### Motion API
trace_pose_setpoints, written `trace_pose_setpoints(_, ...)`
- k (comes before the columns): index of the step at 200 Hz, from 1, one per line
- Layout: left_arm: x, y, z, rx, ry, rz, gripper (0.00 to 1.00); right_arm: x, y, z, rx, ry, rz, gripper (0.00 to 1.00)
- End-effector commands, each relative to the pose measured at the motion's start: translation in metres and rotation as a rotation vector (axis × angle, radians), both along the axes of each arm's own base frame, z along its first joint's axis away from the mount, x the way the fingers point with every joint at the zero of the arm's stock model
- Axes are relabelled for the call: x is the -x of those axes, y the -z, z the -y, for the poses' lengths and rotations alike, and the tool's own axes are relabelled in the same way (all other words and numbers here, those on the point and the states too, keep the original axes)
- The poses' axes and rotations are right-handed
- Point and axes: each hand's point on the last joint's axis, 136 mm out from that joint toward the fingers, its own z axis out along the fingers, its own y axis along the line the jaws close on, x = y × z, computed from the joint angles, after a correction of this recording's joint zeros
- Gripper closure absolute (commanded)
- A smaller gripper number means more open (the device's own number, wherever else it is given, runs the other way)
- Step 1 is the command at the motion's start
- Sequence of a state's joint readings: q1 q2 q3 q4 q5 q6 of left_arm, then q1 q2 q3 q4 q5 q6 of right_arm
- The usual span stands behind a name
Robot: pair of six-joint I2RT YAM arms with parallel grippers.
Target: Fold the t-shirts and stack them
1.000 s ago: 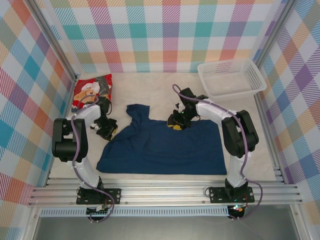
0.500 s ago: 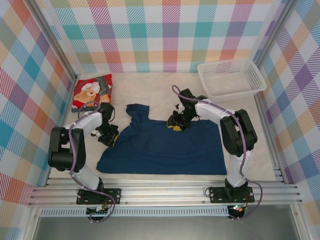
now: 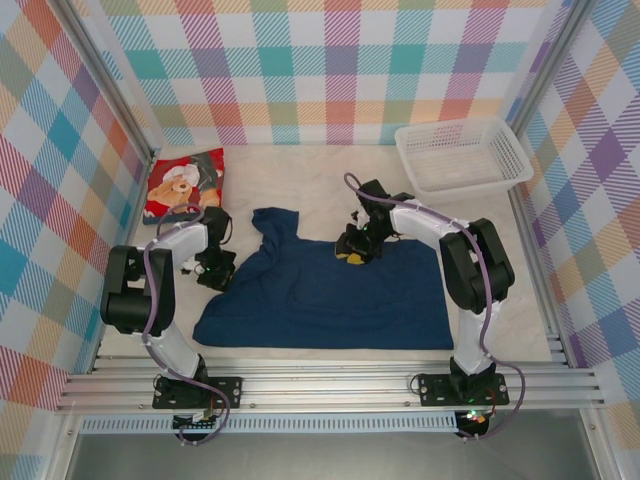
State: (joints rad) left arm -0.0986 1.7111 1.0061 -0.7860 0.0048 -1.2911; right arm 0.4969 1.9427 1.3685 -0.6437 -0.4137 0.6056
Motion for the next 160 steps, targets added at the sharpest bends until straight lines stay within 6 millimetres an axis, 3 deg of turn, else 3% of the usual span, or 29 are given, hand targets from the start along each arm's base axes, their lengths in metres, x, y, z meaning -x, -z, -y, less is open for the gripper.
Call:
trace_pose_setpoints(1,-0.001,-0.004,-0.004,-0.038,-0.015,0.0,1.0,0.003,0.008,0.003,0.008,0.01,-0.038,0.65)
trace_pose_setpoints(19,-0.005,-0.013,-0.014,-0.076,0.001,0.012,1.0,0.003,0.017,0.015,0.064,0.037,-0.062,0.64)
trace_pose_setpoints(64,-0.004,-0.025,-0.034,-0.118,0.003,0.023,1.0,0.014,0.037,0.067,0.237,0.123,-0.153,0.68)
trace_pose_setpoints(93,-0.006,-0.033,-0.024,-0.048,0.023,0.044,1.0,0.017,0.037,0.075,0.24,0.113,-0.153,0.67)
trace_pose_setpoints(100,-0.004,-0.038,-0.019,-0.031,0.027,0.052,0.92,0.017,0.036,0.075,0.238,0.111,-0.152,0.67)
trace_pose_setpoints(109,-0.002,-0.047,-0.015,-0.029,0.026,0.071,0.72,0.017,0.035,0.075,0.237,0.11,-0.148,0.66)
trace_pose_setpoints(116,0.0,-0.056,-0.014,-0.032,0.021,0.09,0.64,0.016,0.034,0.074,0.235,0.11,-0.144,0.66)
trace_pose_setpoints(133,0.005,-0.06,-0.012,-0.006,-0.018,0.116,0.62,0.014,0.032,0.072,0.223,0.112,-0.136,0.66)
trace_pose_setpoints(160,0.002,-0.041,0.006,0.082,-0.062,0.098,0.65,0.013,0.032,0.07,0.214,0.107,-0.136,0.66)
